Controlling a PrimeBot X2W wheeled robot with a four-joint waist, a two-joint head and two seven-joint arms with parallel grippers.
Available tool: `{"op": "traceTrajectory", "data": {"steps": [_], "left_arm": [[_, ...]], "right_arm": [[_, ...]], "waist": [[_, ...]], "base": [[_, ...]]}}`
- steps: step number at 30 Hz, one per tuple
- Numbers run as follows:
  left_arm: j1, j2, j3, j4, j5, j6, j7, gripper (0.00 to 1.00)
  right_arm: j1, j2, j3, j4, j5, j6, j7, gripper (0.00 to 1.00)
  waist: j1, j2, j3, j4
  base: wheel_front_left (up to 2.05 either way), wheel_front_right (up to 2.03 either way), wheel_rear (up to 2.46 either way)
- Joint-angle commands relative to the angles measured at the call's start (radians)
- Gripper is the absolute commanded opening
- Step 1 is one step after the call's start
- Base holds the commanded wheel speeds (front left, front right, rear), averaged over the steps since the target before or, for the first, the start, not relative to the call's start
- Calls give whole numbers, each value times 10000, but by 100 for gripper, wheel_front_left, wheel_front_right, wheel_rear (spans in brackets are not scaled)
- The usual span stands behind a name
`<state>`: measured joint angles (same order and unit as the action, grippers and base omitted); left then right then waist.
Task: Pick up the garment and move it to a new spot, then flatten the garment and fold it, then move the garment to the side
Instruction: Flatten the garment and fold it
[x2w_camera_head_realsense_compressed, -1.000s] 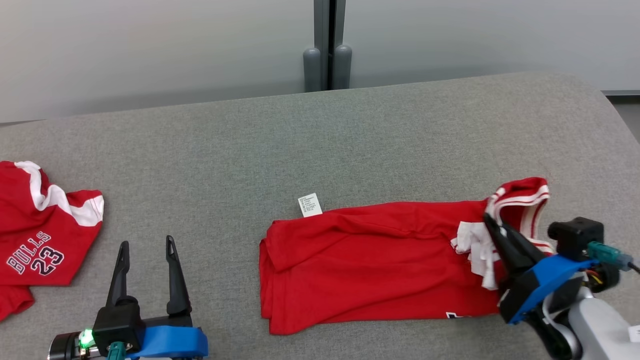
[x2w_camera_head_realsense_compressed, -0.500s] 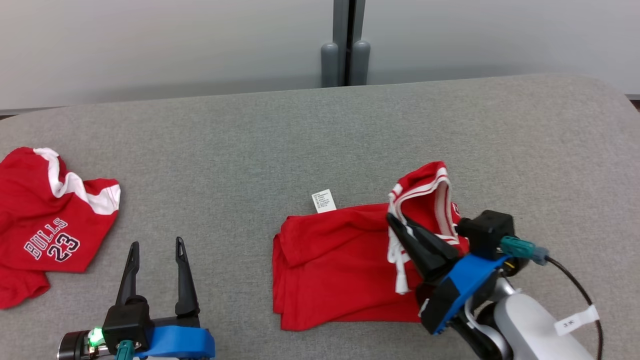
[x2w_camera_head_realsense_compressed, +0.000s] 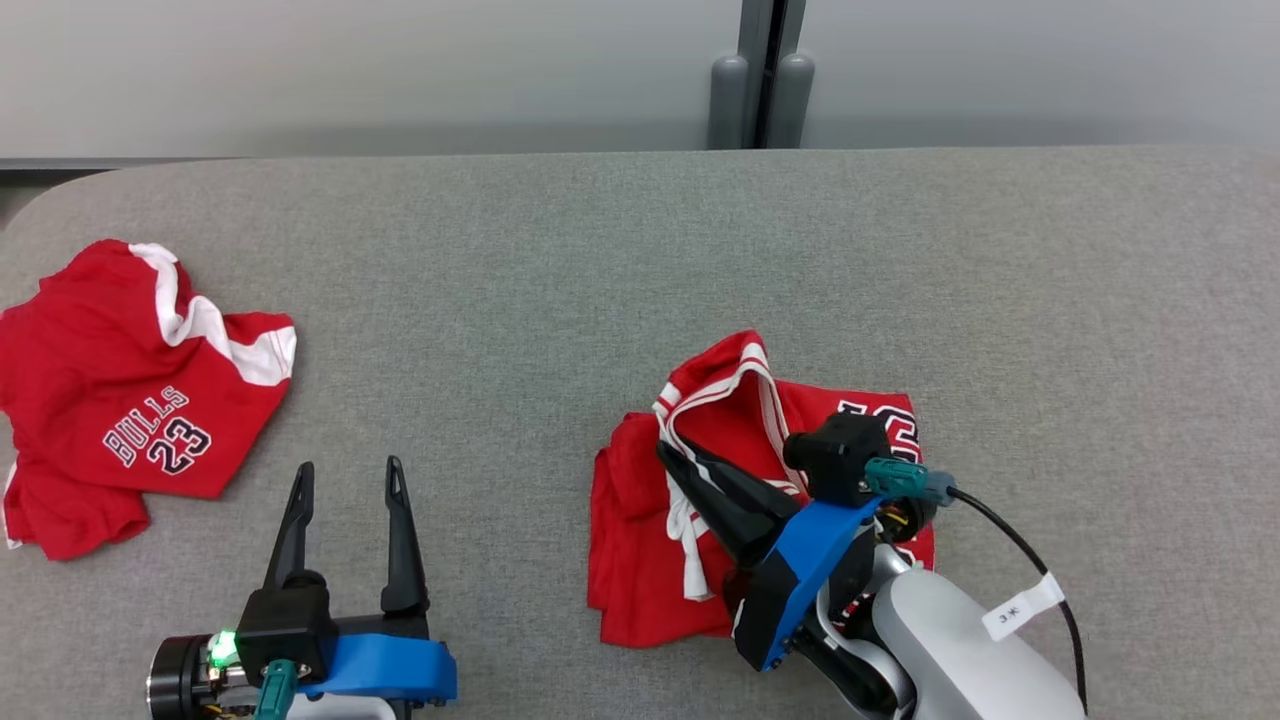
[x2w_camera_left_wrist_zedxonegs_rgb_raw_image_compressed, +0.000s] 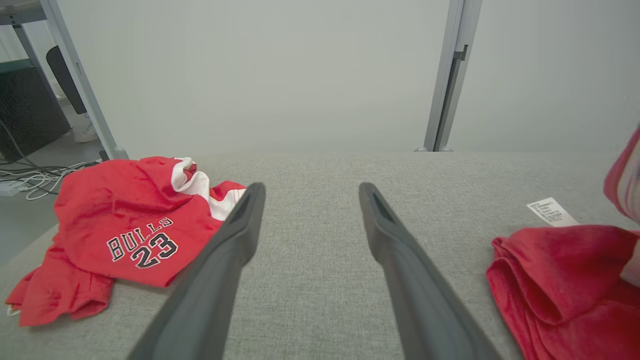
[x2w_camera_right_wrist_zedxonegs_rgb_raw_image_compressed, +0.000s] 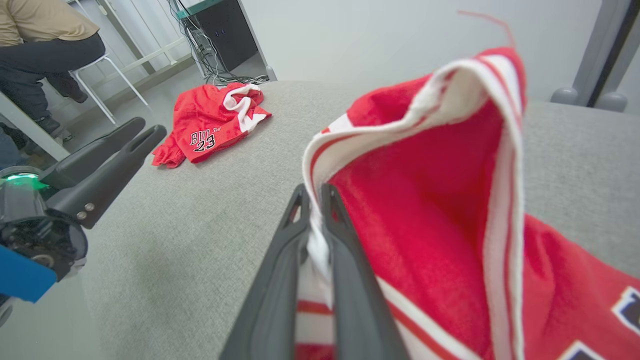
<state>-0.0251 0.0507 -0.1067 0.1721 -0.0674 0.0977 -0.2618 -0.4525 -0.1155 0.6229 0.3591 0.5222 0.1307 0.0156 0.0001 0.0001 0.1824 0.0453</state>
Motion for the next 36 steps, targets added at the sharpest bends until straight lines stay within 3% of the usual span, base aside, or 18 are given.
{"op": "traceTrajectory", "data": {"steps": [1, 2, 3, 4, 14, 24, 29, 36], "left_arm": [[-176, -5, -25, 27, 4, 77, -41, 100], [-196, -5, -59, 33, -1, 69, -41, 100], [-209, -5, -95, 43, -8, 73, -41, 100], [-225, -5, -128, 58, -12, 62, -41, 100], [-145, -6, -77, 131, 80, -25, -41, 100], [95, -3, 143, 53, 292, -194, -41, 100], [202, 52, 323, -12, 393, -222, -41, 100], [373, 111, 569, -62, 408, -133, -41, 100]], "right_arm": [[-179, 55, 69, 222, 25, 3, 23, 0], [-262, 88, 147, 366, -21, 2, -22, 33], [-331, 122, 179, 484, -25, 3, -126, 83], [-368, 141, 214, 605, -20, 3, -210, 100], [-164, -434, -289, 713, -137, 2, -1799, 100], [971, -1229, -2916, -34, -921, 2, -2780, 100], [2212, -956, -4726, -973, -1579, 2, -2806, 100], [3325, -522, -5487, -1529, -2127, 2, -2807, 100]], "waist": [[-1, -1, 59, 71], [-1, -1, 75, 95], [-1, -1, 84, 113], [-1, -1, 87, 125], [-1, -1, -205, -312], [-1, -1, -513, -943], [-1, -1, -635, -1143], [-1, -1, -902, -1113]], "base": [[0, 0, 0], [0, 0, 0], [0, 0, 0], [0, 0, 0], [0, 0, 0], [0, 0, 0], [0, 0, 0], [0, 0, 0]]}}
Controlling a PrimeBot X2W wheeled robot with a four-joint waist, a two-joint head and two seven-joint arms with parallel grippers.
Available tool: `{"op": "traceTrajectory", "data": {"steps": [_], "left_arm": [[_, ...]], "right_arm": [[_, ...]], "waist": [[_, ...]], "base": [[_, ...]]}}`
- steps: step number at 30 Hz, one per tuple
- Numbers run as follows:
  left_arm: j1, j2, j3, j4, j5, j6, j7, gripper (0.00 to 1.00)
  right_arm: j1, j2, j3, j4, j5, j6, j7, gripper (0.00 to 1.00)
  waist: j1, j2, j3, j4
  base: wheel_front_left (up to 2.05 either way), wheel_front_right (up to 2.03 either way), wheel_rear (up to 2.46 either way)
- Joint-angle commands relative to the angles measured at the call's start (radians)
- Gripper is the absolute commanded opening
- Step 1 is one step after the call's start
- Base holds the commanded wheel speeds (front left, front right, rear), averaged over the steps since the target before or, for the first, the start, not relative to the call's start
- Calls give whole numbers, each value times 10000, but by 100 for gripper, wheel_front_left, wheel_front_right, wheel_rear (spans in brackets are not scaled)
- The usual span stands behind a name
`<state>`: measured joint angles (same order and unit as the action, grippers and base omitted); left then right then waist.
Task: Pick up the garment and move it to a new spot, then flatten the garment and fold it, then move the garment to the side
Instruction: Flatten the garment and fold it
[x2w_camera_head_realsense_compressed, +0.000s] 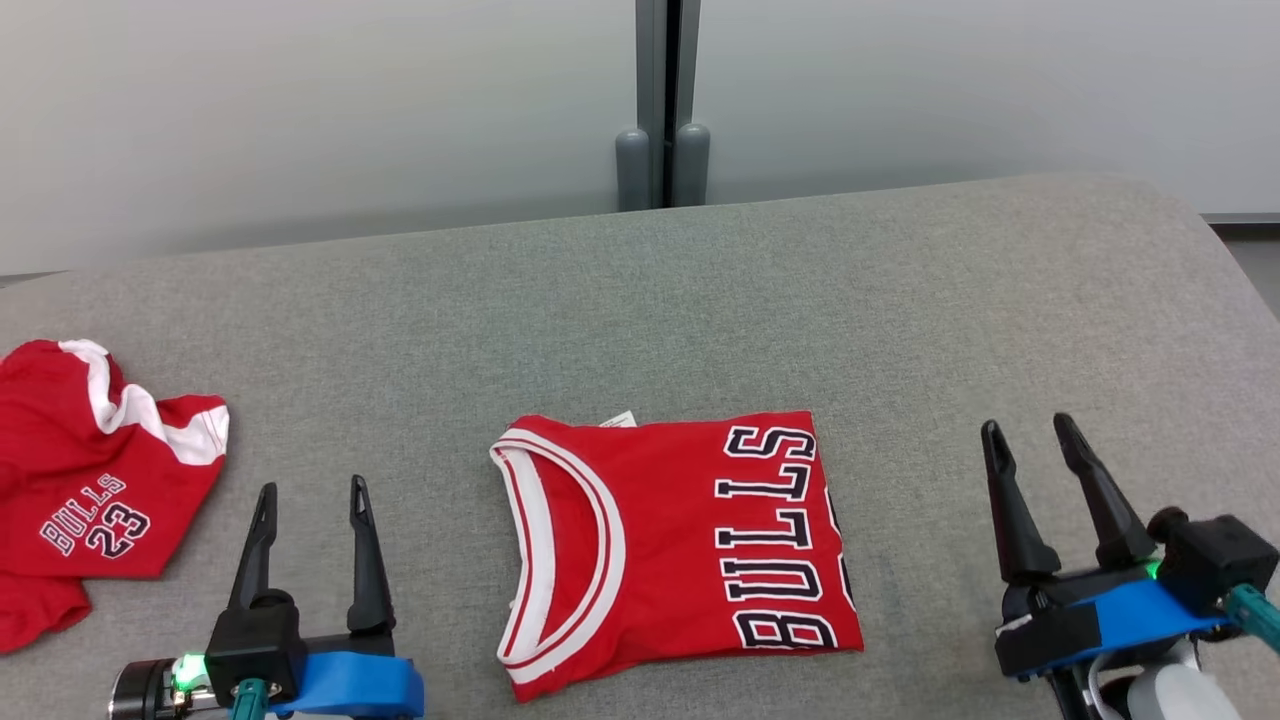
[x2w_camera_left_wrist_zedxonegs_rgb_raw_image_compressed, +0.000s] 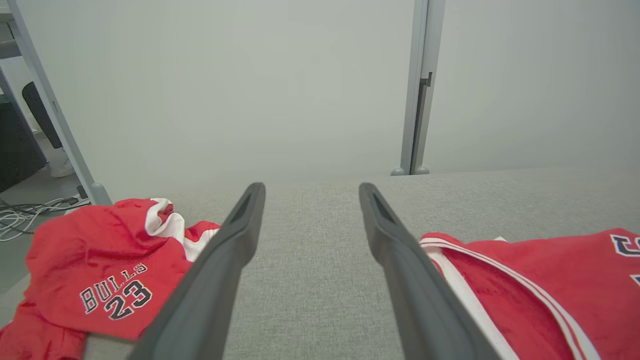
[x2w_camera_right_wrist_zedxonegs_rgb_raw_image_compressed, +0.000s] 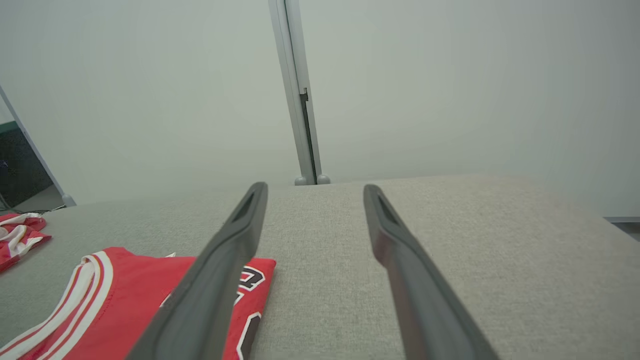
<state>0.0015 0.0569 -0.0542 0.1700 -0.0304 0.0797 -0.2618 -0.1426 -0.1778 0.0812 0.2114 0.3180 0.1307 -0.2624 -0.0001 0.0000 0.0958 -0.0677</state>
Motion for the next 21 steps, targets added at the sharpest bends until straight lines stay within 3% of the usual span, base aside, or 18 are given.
{"op": "traceTrajectory", "data": {"steps": [1, 10, 21], "left_arm": [[129, 48, 73, -64, 22, 52, -41, 100], [427, 168, 263, -82, 5, 15, -41, 100], [758, 271, 491, 50, -332, -343, -41, 100]], "right_arm": [[363, 179, -155, -86, -128, 2, -27, 100], [1319, 660, -308, -144, -491, 2, -28, 100], [1847, 925, -148, -6, -809, 2, -29, 100]], "waist": [[1, 0, -78, 46], [1, 0, -349, 321], [1, 0, -611, 623]], "base": [[0, 0, 0], [0, 0, 0], [0, 0, 0]]}}
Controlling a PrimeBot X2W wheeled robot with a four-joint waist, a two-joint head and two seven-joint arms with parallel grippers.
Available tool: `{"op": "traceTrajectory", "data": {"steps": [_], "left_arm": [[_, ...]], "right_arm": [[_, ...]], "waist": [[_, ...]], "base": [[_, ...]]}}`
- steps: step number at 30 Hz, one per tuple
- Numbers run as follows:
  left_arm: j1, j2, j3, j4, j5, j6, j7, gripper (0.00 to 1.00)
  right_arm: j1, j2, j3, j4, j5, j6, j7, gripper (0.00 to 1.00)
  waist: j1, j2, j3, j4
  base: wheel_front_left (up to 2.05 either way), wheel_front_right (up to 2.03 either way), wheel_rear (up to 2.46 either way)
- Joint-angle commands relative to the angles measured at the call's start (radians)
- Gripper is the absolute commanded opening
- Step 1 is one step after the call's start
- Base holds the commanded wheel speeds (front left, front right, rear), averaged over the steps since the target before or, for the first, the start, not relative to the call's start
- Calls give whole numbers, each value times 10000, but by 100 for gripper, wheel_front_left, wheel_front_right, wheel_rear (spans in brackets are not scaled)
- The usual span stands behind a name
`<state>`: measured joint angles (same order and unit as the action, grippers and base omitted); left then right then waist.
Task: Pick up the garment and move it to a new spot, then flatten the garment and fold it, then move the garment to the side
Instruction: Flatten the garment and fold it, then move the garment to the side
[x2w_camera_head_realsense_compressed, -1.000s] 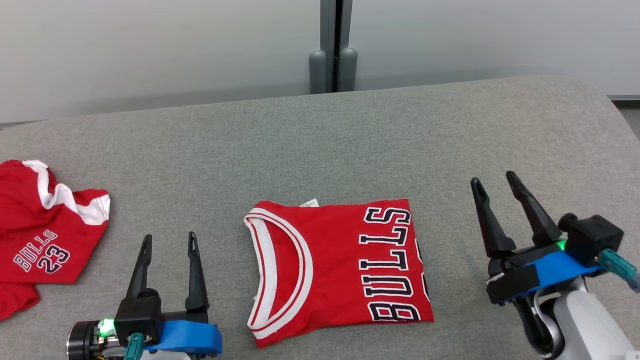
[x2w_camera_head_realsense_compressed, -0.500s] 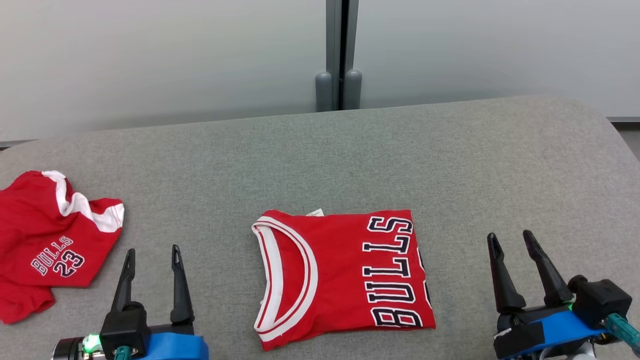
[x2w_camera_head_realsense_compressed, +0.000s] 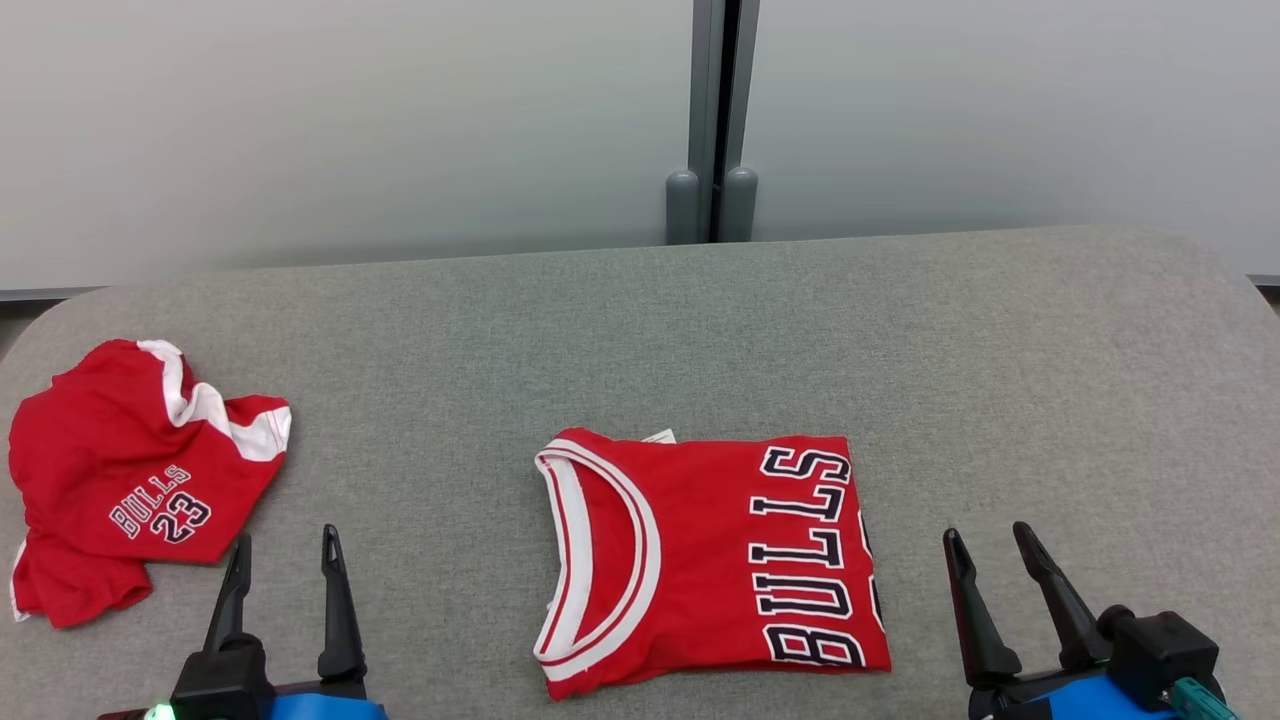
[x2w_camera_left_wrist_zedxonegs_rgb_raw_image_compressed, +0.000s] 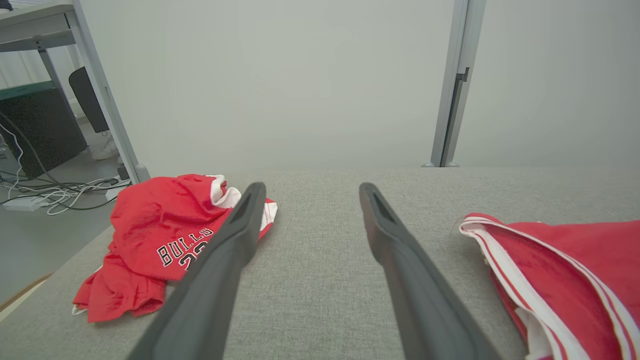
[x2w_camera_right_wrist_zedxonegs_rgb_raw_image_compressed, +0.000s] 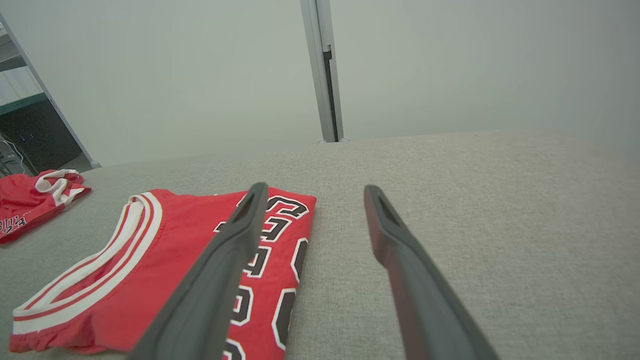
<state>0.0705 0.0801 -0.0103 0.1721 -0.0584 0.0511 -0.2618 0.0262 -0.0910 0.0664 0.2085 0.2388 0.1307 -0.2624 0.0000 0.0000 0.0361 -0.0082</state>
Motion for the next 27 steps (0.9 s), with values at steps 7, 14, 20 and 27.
{"op": "traceTrajectory", "data": {"steps": [7, 14, 20, 27], "left_arm": [[6, -5, 107, 85, -161, -136, -41, 100], [-52, -35, 88, -9, -139, -124, -41, 100], [-22, -60, 82, -33, -108, -88, -41, 100], [11, -90, 94, -61, -66, -29, -41, 100]], "right_arm": [[208, 132, -60, 101, -193, 2, -29, 100], [135, 145, -81, 194, -288, 2, 32, 100], [110, 135, -72, 259, -295, 2, 48, 100], [-282, 162, 22, 342, -325, 2, 147, 100]], "waist": [[0, 0, -37, 124], [0, 0, 0, 140], [0, 0, 11, 141], [0, 0, 58, 146]], "base": [[0, 0, 0], [0, 0, 0], [0, 0, 0], [0, 0, 0]]}}
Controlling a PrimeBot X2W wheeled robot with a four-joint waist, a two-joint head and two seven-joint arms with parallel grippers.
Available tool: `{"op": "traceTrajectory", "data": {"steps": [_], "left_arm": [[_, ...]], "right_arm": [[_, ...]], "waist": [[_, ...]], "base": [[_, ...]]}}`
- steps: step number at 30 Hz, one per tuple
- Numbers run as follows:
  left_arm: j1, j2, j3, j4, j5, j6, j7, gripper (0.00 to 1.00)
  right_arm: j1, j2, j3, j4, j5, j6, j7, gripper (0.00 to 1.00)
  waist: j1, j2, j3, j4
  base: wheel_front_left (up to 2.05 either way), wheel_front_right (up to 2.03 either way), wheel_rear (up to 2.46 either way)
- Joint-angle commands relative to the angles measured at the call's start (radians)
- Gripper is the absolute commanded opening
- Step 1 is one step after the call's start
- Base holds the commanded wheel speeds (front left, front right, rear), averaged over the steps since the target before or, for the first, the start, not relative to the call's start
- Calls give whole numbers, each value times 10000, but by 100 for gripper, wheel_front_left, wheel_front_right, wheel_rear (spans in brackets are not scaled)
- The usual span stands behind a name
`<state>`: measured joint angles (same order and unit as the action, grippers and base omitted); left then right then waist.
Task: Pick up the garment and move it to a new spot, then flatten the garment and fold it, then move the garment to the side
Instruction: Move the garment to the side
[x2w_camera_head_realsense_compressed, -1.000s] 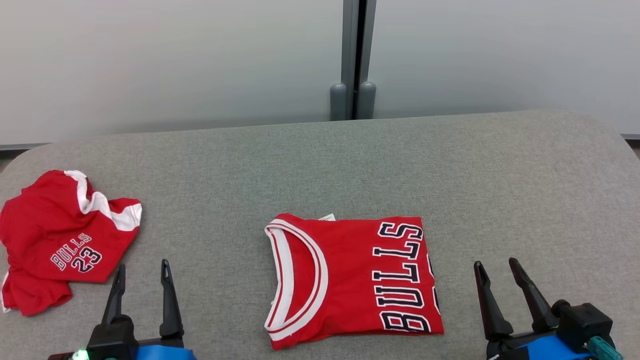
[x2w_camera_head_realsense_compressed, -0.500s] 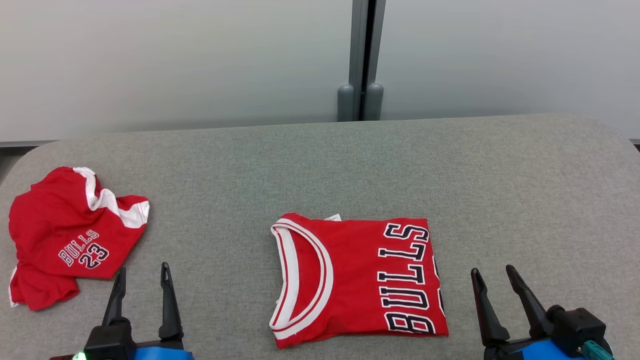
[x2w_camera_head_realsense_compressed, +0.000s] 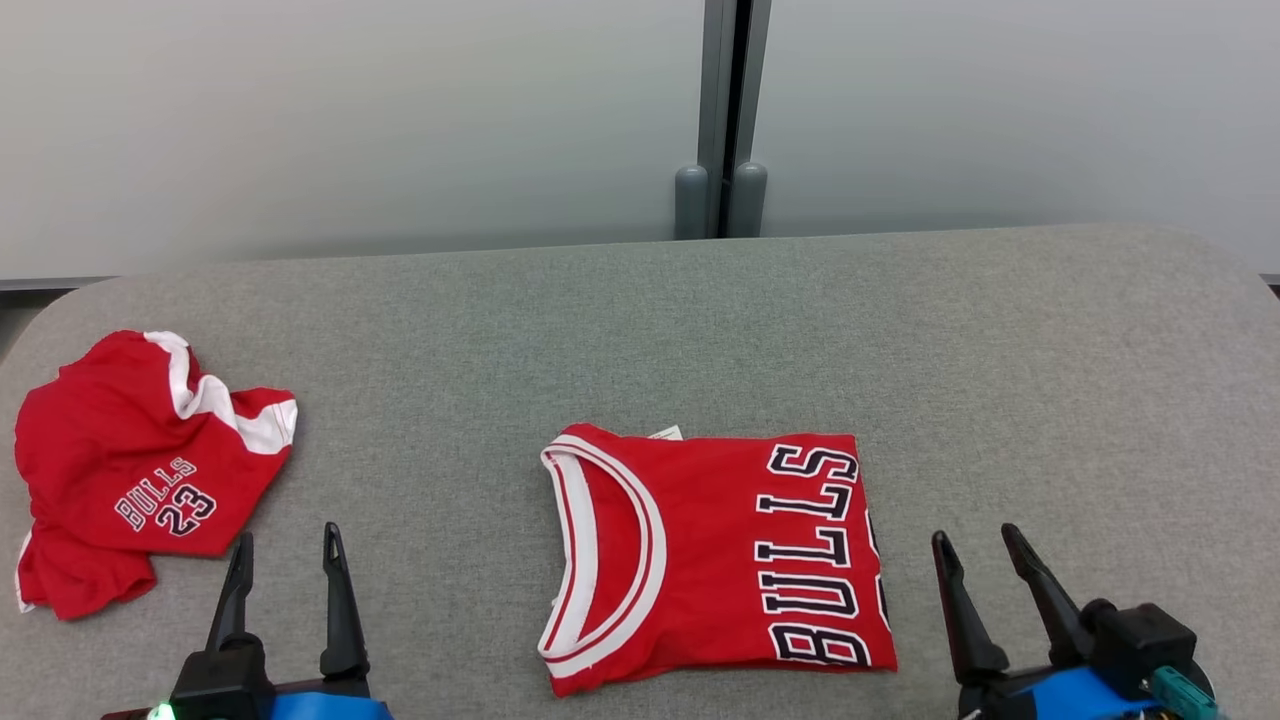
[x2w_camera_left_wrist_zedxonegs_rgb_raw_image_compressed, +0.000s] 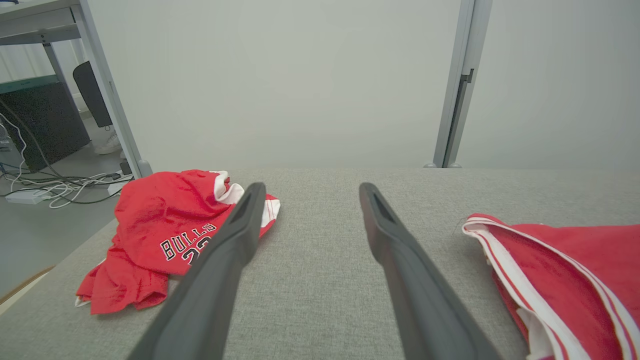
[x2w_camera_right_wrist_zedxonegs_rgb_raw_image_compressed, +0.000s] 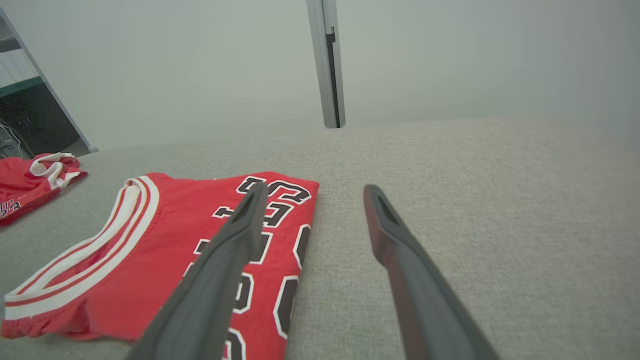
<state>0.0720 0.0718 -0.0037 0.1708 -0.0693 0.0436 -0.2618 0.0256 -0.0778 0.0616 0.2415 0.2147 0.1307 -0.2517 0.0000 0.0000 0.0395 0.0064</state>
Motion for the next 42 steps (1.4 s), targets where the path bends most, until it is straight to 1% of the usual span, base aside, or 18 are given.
{"op": "traceTrajectory", "data": {"steps": [1, 5, 9, 14, 17, 23, 29, 42], "left_arm": [[-4, -7, 29, -48, 44, 46, -41, 100], [-95, -27, 0, -91, 84, 83, -41, 100], [-219, -48, -71, -173, 97, 115, -41, 100], [-402, -84, -208, -230, 154, 143, -41, 100], [-488, -101, -263, -269, 166, 157, -41, 100], [-617, -133, -328, -293, 188, 182, -41, 100], [-666, -146, -329, -295, 223, 200, -41, 100], [-797, -176, -442, -166, 285, 187, -41, 100]], "right_arm": [[-276, 29, 70, 12, -83, 2, 40, 100], [-924, 22, 278, 113, -117, 3, 317, 100], [-1745, -117, 597, 406, -32, 2, 639, 100], [-2607, -212, 795, 1246, 213, 2, 1164, 100], [-2884, -267, 874, 1878, 394, 2, 1238, 100], [-3140, -255, 1037, 3167, 619, 2, 1148, 100], [-3337, -206, 1216, 4254, 1124, 2, 863, 100], [-3743, -33, 2284, 6189, 2156, 2, 718, 100]], "waist": [[0, 0, 24, 0], [0, 0, 141, 0], [0, 0, 305, 67], [0, 0, 568, 224], [0, 0, 720, 339], [0, 0, 920, 501], [0, 0, 1029, 536], [0, 0, 1139, 571]], "base": [[0, 0, 0], [0, 0, 0], [0, 0, 0], [0, 0, 0], [0, 0, 0], [0, 0, 0], [0, 0, 0], [0, 0, 0]]}}
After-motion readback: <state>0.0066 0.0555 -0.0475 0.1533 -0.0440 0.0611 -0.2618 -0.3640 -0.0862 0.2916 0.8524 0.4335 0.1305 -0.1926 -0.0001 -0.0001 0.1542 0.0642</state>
